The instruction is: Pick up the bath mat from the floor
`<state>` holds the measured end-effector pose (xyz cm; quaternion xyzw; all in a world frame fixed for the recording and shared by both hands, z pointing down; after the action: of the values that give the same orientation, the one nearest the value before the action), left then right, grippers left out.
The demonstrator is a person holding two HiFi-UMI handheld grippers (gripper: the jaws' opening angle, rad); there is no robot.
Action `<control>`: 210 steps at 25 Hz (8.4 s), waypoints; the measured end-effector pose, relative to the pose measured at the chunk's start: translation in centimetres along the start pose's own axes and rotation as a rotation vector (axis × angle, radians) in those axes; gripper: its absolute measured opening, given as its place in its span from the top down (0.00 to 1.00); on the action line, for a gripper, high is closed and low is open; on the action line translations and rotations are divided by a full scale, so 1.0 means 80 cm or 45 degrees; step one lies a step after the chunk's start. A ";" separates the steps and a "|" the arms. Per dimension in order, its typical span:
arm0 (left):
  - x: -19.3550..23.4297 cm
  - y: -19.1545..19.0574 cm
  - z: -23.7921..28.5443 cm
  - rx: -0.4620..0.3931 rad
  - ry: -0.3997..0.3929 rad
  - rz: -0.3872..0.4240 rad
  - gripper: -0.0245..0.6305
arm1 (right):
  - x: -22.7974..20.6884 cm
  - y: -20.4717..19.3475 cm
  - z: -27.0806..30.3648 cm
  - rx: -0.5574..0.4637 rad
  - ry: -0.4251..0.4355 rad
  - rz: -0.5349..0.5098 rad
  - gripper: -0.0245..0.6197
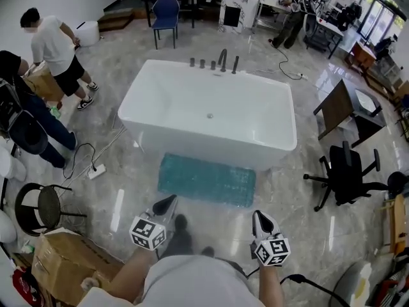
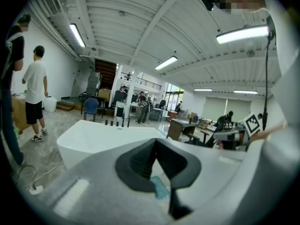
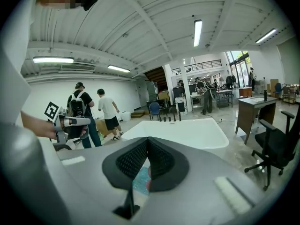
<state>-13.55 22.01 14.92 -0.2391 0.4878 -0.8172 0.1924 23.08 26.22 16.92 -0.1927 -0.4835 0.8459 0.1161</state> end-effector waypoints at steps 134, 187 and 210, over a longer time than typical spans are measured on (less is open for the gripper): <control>0.672 -0.933 0.815 0.627 0.238 -0.109 0.84 | -0.576 -0.850 0.921 0.541 -0.165 0.167 0.73; 0.770 -1.042 0.804 0.780 0.382 -0.117 0.72 | -0.757 -0.986 0.984 1.145 -0.230 0.190 0.86; 0.877 -1.081 0.871 1.063 0.367 -0.211 0.31 | -0.741 -1.000 0.973 1.017 -0.221 0.315 0.90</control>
<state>-37.23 -26.60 134.64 -0.0630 0.1173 -0.9817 0.1365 43.02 -16.26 134.26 -0.1171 -0.0990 0.9874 0.0383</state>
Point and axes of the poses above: the fingertips, and each gripper's own axes: z forward along the fingers, x to its left, y out of its top, the point moved 9 cm from there along -z, backward along the fingers, and after that the axes turned 8 degrees about x, right-handed, at the moved point
